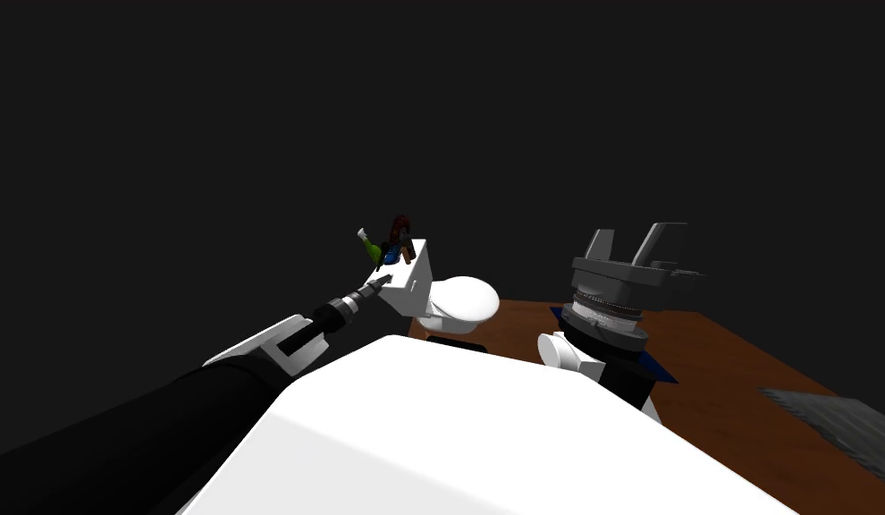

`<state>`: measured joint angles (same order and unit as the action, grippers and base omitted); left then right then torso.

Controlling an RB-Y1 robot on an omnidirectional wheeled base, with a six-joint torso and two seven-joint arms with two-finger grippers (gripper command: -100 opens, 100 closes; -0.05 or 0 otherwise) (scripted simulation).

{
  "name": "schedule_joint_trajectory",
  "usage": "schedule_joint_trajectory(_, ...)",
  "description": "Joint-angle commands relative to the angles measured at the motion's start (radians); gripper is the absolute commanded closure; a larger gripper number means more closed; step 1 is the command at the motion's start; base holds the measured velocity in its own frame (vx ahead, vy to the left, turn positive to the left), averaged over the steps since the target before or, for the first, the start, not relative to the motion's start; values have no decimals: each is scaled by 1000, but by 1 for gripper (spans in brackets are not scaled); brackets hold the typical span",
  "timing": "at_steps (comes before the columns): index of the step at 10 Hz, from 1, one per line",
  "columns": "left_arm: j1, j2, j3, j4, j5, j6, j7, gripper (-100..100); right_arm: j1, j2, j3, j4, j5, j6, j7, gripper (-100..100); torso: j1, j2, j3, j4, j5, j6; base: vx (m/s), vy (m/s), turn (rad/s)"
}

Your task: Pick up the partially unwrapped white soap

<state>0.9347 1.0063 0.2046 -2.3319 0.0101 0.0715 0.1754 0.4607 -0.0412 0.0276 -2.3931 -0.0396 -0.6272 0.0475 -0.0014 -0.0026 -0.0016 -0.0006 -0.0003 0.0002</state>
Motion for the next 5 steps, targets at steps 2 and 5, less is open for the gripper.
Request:
schedule_joint_trajectory(2, 30, 73, 20, 9, 5, 47, 4, -100, 0, 0, 0, 0, 0, 0, 0, 0, 0, 1, 0, 0, 0, 0, 28, -23, 5)
schedule_joint_trajectory(5, 50, 140, 33, 15, 8, 79, 6, -100, 0, 0, 0, 0, 0, 0, 0, 0, 0, 1, 0, 0, 0, 0, 26, -18, 7)
